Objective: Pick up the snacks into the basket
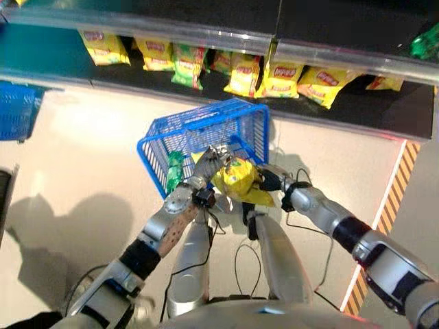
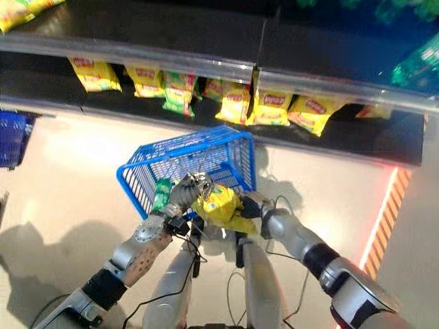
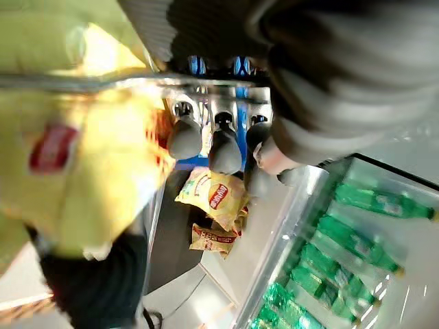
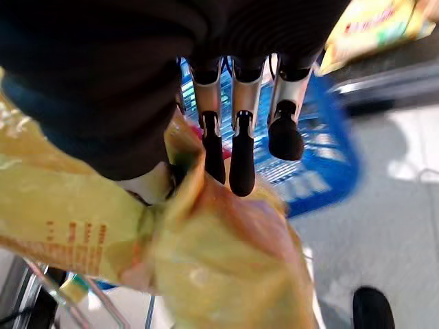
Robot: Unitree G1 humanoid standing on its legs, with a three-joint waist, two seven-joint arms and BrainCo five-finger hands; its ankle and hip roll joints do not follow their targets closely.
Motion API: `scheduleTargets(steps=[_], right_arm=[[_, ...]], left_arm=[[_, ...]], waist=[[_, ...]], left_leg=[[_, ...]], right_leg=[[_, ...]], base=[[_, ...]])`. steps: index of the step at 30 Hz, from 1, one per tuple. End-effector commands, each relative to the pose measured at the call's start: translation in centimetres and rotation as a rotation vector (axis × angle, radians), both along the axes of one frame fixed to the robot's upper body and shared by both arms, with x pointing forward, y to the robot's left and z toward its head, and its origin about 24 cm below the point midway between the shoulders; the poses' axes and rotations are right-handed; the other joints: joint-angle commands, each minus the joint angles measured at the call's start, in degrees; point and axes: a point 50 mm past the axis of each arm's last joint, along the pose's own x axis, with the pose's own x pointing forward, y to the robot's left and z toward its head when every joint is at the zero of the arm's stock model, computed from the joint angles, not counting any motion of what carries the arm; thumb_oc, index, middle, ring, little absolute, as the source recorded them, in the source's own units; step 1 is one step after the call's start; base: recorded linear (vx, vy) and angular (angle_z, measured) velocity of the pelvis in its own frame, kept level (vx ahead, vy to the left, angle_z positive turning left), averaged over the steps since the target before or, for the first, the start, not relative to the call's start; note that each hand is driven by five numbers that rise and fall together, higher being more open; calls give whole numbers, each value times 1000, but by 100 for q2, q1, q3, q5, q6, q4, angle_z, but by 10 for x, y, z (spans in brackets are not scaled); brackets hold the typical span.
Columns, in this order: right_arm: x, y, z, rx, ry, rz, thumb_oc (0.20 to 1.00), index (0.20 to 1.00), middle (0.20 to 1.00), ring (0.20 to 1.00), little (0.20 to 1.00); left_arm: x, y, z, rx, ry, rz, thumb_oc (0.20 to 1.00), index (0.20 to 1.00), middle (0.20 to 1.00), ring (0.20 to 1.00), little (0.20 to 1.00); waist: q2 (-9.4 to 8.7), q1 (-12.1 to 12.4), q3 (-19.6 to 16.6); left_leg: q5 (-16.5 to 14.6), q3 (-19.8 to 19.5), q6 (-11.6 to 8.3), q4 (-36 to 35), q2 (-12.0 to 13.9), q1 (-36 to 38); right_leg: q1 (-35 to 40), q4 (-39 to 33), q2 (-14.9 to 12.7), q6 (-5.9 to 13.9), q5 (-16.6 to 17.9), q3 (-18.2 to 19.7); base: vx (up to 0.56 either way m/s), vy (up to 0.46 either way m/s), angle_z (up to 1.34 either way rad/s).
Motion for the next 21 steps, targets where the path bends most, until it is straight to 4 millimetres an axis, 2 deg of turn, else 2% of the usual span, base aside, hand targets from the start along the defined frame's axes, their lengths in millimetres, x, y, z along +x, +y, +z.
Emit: scheduleTargets(steps=[1,7,11,13,14,16,17,19,21], right_arm=[[-2,38,18,59,-88,145,200,200,200,200,200],[2,54,32,55,-138,202,200,200,200,200,200],[18,65,44,47,-184,162,200,200,200,200,200],[35,59,53,99,-216,32,200,200,200,200,200],[36,59,53,100,-217,31,200,200,200,200,200],[51,52,70,129,-270,-55,200,200,200,200,200],[69,39,93,160,-335,-174,200,200,200,200,200],[72,38,97,156,-343,-186,200,200,200,200,200],[88,21,121,207,-390,-333,200,200,200,200,200]], left_arm=[[-14,-48,76,-225,-330,-207,200,200,200,200,200],[-15,-58,78,-236,-321,-238,200,200,200,200,200],[-19,-66,83,-247,-324,-282,200,200,200,200,200],[-24,-70,87,-264,-325,-314,200,200,200,200,200],[-24,-70,87,-264,-326,-314,200,200,200,200,200],[-28,-72,89,-274,-324,-339,200,200,200,200,200],[-33,-74,90,-279,-316,-371,200,200,200,200,200],[-35,-74,90,-279,-317,-381,200,200,200,200,200],[-40,-72,94,-279,-327,-408,200,200,200,200,200]], waist=[[-83,37,-240],[-68,86,-86],[-4,168,28],[82,220,120],[79,221,126],[143,273,193],[229,349,221],[247,365,221],[321,449,221]], left_leg=[[-526,86,496,411,-433,-25],[-547,48,513,470,-469,-116],[-545,4,539,498,-493,-181],[-524,-34,540,512,-511,-225],[-525,-34,540,514,-511,-226],[-502,-57,540,530,-530,-275],[-501,-98,544,550,-563,-341],[-466,-103,539,529,-560,-378],[-435,-151,535,518,-590,-492]], right_leg=[[436,-677,-25,650,63,424],[335,-600,-41,667,55,402],[295,-615,-50,678,79,395],[245,-599,-59,676,85,371],[245,-597,-58,676,85,370],[185,-550,-64,673,88,349],[118,-494,-76,667,57,321],[77,-509,-77,666,89,306],[-43,-462,-105,669,89,257]], base=[[-32,18,11],[-11,8,5],[0,0,0],[0,0,0],[0,0,0],[-3,3,2],[0,0,0],[0,0,0],[0,8,5]])
